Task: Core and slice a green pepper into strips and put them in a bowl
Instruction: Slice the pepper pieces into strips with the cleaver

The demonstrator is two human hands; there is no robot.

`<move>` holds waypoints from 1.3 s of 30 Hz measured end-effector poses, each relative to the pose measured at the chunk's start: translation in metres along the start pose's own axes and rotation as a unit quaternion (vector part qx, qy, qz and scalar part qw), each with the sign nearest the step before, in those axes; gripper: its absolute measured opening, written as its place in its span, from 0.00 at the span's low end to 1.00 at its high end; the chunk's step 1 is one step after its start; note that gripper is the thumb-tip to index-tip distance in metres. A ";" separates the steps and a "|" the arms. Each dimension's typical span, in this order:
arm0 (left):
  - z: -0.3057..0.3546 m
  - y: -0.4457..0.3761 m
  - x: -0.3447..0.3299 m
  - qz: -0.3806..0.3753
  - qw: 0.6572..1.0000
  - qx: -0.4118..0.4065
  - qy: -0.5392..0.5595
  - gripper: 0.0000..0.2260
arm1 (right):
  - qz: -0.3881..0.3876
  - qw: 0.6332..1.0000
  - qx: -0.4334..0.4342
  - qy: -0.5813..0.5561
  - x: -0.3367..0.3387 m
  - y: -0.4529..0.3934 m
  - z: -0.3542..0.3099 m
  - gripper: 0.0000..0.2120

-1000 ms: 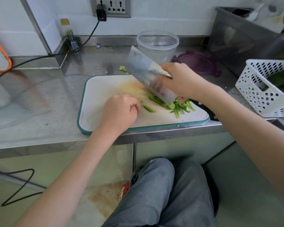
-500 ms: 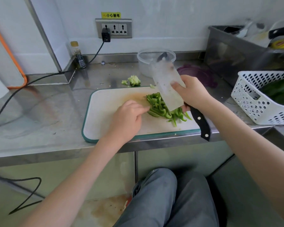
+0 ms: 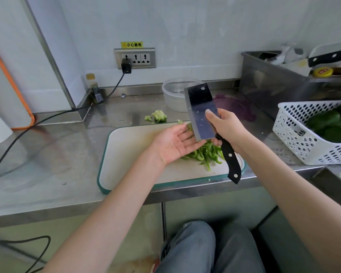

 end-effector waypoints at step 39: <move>0.024 -0.008 -0.036 -0.117 0.467 -0.177 -0.858 0.26 | 0.160 0.793 0.309 0.500 0.032 0.055 -0.004 0.31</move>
Point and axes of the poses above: each hand's wrist, its own y-axis away from the middle knuckle, its own x-axis out of the back of the hand, z = x × y, the point moved 3 cm from there along -y, towards the middle knuckle, and after that the axes turned 2 degrees about z, right-handed, at the moved point
